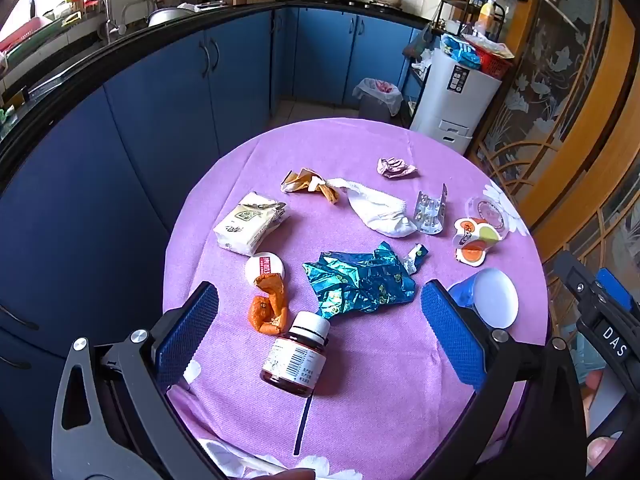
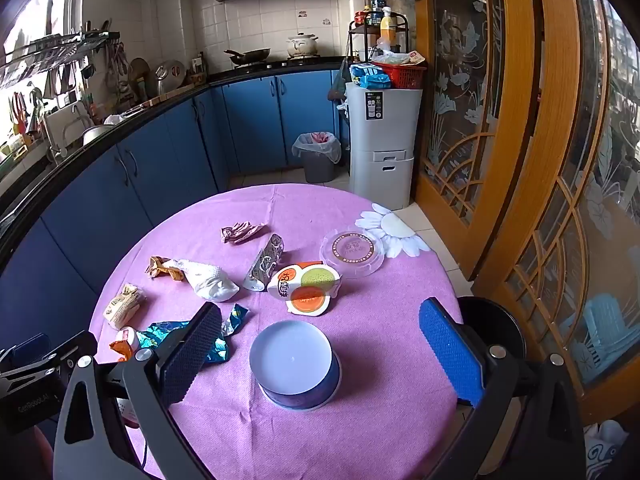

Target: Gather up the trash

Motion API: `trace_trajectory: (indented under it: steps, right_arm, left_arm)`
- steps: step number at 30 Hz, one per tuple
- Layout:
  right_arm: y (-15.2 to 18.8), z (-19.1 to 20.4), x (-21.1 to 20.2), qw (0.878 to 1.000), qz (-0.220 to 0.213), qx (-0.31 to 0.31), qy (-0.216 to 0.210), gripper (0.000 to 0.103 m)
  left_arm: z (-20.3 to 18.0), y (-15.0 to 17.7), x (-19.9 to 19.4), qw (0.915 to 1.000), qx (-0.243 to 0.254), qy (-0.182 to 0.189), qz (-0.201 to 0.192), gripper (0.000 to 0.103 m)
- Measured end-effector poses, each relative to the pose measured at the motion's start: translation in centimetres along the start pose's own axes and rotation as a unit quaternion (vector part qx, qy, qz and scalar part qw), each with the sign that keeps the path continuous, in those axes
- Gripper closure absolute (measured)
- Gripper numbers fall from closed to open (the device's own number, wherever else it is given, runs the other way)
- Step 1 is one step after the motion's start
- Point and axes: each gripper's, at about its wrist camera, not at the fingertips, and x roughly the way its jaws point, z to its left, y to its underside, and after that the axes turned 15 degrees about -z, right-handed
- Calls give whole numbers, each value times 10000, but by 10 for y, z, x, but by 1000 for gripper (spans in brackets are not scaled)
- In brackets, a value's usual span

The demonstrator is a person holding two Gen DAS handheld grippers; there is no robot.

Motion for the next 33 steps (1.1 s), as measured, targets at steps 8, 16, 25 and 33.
trace_trajectory:
  steps: [8,16,25,33]
  right_arm:
    - [-1,1,-2,10000,-15,-12,5,6]
    - [-2,1,-3,10000,-57,-14,4,6]
    - [-2,1,-5,10000,-76,-36,-4,6]
    - [-6,2,-8,10000,-91,-35,-10,6]
  left_arm:
    - [-2,-1,0,10000,10,11,-37,3]
    - [0,-5,-6,9999,15,-7,-128,3]
    - [0,-4,-9,9999,26,5,-164,3]
    - [0,-4,-9,9999,25,7,-166,3]
